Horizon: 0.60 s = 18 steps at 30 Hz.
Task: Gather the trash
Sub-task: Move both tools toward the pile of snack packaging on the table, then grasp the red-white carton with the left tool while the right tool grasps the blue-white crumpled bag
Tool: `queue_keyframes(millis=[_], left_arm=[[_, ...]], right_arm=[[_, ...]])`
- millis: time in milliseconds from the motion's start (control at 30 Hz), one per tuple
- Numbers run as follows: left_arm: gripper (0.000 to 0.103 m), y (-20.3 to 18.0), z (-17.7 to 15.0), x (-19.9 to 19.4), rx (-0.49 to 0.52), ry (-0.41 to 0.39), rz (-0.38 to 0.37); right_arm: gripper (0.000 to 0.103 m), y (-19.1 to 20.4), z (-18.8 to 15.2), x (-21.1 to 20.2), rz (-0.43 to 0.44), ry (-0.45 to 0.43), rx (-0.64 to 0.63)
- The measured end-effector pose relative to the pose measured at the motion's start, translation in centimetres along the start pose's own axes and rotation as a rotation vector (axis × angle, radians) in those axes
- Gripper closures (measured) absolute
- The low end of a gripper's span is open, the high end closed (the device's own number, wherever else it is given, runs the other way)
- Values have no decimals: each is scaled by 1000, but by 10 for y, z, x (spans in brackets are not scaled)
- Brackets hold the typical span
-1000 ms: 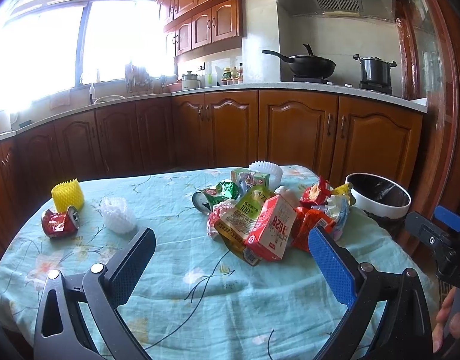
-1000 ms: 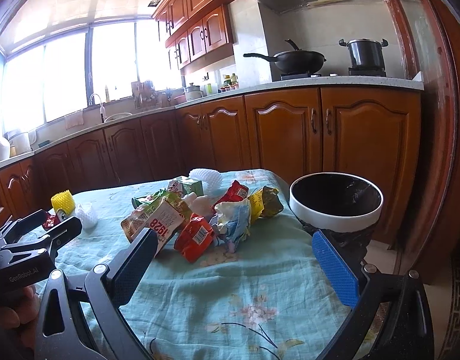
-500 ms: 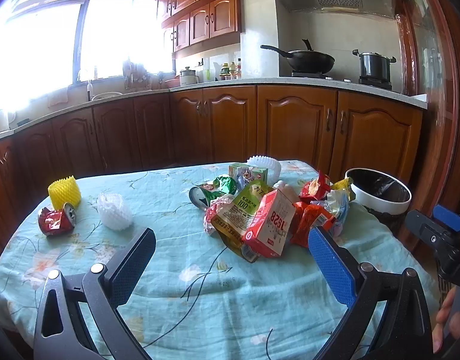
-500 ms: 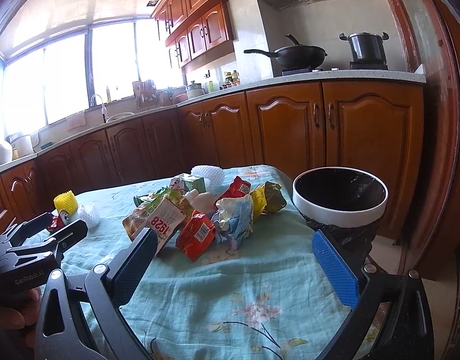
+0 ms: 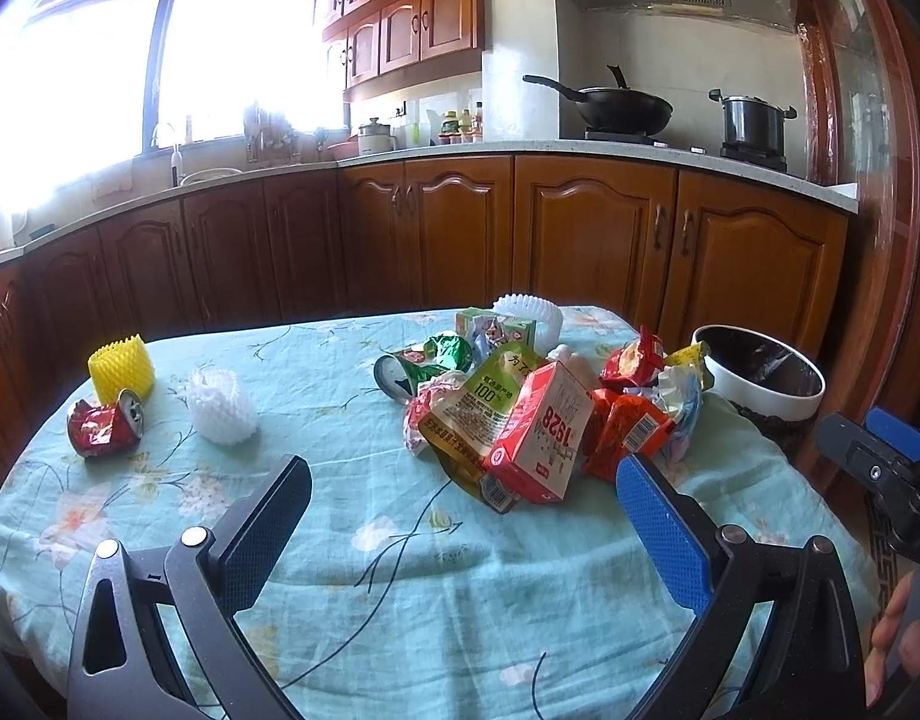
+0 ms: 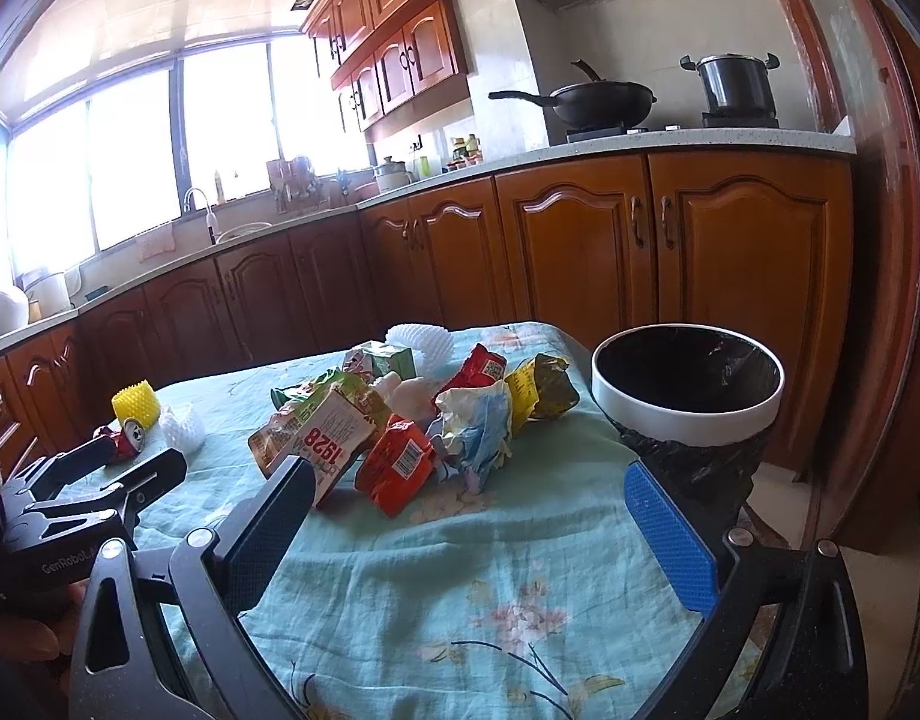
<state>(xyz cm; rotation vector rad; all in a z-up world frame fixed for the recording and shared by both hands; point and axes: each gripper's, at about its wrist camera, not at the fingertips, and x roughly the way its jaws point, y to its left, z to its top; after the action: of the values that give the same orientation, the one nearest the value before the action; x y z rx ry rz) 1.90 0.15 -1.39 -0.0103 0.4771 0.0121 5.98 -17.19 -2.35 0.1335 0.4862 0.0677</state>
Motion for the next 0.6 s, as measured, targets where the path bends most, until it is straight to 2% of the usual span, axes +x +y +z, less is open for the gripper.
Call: queue_keyframes(millis=[300, 600], left_arm=[[1, 4, 6, 21, -10, 65, -24], [11, -1, 22, 57, 39, 140, -53]], right_arm=[[0, -7, 2, 14, 19, 49, 21], [2, -17, 4, 47, 46, 137, 55]])
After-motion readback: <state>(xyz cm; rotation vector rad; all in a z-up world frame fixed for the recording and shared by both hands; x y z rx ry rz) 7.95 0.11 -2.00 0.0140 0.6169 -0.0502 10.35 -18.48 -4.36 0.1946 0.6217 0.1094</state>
